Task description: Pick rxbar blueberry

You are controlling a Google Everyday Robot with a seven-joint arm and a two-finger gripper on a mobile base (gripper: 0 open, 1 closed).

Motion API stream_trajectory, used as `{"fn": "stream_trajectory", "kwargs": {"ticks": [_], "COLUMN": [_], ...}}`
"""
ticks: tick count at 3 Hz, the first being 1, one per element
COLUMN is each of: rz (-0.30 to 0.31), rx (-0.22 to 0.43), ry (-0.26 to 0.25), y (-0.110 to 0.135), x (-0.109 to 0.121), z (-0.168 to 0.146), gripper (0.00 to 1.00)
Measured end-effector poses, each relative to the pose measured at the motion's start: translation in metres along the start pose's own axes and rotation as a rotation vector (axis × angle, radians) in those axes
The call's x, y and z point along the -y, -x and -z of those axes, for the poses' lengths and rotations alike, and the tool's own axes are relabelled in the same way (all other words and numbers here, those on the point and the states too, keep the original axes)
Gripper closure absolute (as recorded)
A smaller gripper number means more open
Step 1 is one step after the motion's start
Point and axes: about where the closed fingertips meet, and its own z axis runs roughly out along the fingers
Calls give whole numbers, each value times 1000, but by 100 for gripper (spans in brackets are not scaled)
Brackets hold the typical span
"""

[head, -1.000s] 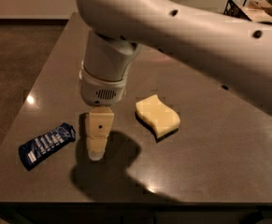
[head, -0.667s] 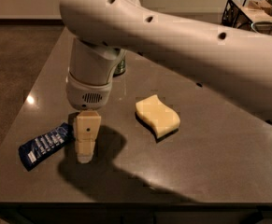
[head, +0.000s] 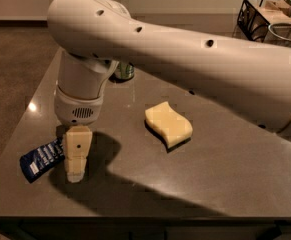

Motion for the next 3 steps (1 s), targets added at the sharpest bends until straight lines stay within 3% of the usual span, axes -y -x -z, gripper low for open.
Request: {"fn": "stream_trajectory", "kwargs": {"ticks": [1,3], "rz": [28,58], "rx": [54,76], "ry": [-2,27], "y": [7,15], "x": [-1,1], "z": [-7,-16], "gripper": [0,42]}}
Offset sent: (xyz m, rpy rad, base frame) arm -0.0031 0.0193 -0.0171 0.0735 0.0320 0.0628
